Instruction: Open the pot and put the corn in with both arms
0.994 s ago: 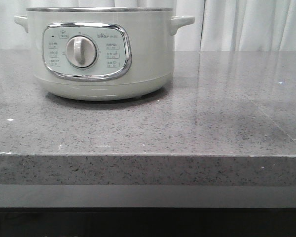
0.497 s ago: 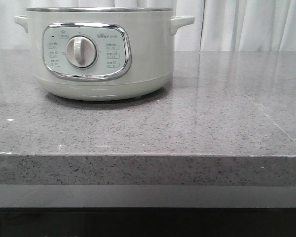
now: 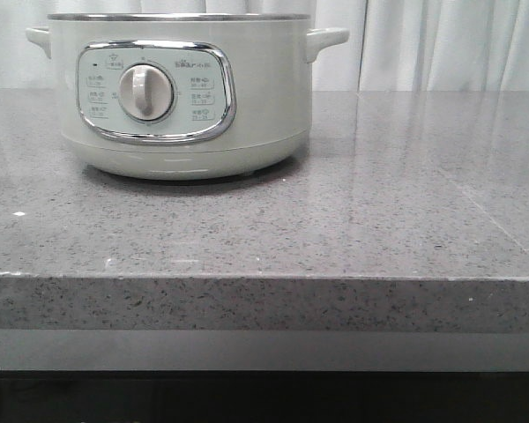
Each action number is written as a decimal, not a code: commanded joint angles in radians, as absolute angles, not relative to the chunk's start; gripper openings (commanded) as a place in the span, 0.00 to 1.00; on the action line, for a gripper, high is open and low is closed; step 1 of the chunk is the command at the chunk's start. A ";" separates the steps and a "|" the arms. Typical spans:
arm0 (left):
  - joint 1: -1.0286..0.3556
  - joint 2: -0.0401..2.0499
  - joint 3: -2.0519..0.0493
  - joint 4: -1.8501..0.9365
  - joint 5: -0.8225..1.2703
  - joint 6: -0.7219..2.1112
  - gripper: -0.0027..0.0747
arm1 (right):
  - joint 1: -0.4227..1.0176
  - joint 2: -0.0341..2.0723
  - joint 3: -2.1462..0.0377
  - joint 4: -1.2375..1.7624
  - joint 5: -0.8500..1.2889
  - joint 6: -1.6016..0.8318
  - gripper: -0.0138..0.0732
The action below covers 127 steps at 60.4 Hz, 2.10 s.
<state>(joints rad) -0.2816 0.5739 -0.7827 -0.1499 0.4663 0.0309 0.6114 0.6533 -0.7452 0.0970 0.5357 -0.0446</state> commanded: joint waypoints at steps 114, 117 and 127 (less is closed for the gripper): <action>-0.510 1.588 -1.442 -0.060 -0.016 0.077 0.32 | 0.611 0.652 -0.769 0.102 0.470 -0.049 0.77; -0.503 1.596 -1.442 -0.060 -0.023 0.077 0.32 | 0.611 0.652 -0.769 0.102 0.470 -0.049 0.77; -0.490 1.611 -1.442 -0.062 -0.031 0.077 0.32 | 0.611 0.652 -0.769 0.102 0.470 -0.049 0.77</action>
<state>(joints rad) -0.5041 1.6549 -1.3965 -0.0697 0.1002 0.0697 0.6114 0.6533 -0.7452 0.0970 0.5370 -0.0446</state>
